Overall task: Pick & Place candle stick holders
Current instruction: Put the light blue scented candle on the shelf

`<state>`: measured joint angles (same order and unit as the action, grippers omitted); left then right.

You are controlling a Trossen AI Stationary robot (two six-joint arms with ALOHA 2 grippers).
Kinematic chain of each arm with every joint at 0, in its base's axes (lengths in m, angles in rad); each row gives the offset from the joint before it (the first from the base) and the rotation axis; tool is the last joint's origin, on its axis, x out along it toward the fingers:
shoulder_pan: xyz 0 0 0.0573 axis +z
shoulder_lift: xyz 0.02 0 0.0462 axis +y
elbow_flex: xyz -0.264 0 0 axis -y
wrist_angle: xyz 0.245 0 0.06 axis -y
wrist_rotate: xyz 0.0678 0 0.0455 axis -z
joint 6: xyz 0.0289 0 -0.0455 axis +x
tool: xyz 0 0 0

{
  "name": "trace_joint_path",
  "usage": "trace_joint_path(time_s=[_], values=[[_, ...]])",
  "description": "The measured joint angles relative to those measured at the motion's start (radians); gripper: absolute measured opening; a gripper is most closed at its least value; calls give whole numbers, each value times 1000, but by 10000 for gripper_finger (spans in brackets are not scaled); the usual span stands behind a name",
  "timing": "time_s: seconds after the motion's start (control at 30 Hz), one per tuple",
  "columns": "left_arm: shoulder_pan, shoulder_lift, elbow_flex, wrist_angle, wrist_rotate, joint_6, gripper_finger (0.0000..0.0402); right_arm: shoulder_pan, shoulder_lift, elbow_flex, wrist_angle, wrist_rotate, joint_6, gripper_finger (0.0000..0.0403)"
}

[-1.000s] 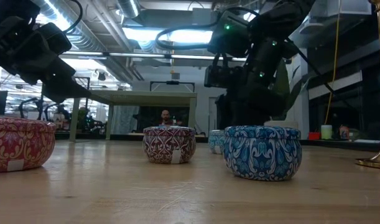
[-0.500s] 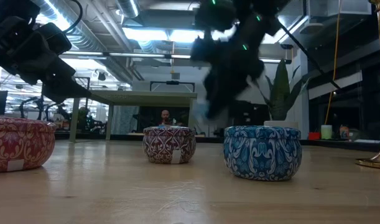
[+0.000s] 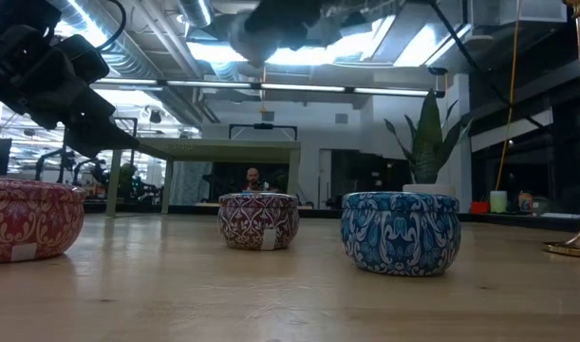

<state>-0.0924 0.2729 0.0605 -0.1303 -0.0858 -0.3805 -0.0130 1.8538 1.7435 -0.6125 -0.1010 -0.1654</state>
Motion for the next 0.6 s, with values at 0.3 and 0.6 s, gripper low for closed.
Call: trace_joint_path(time_s=[0.3,0.6], values=[[0,0,0,0,0,0,354,-158,0,46,95,2,54,300],[0,0,0,0,0,0,354,-265,0,46,99,3,76,300]])
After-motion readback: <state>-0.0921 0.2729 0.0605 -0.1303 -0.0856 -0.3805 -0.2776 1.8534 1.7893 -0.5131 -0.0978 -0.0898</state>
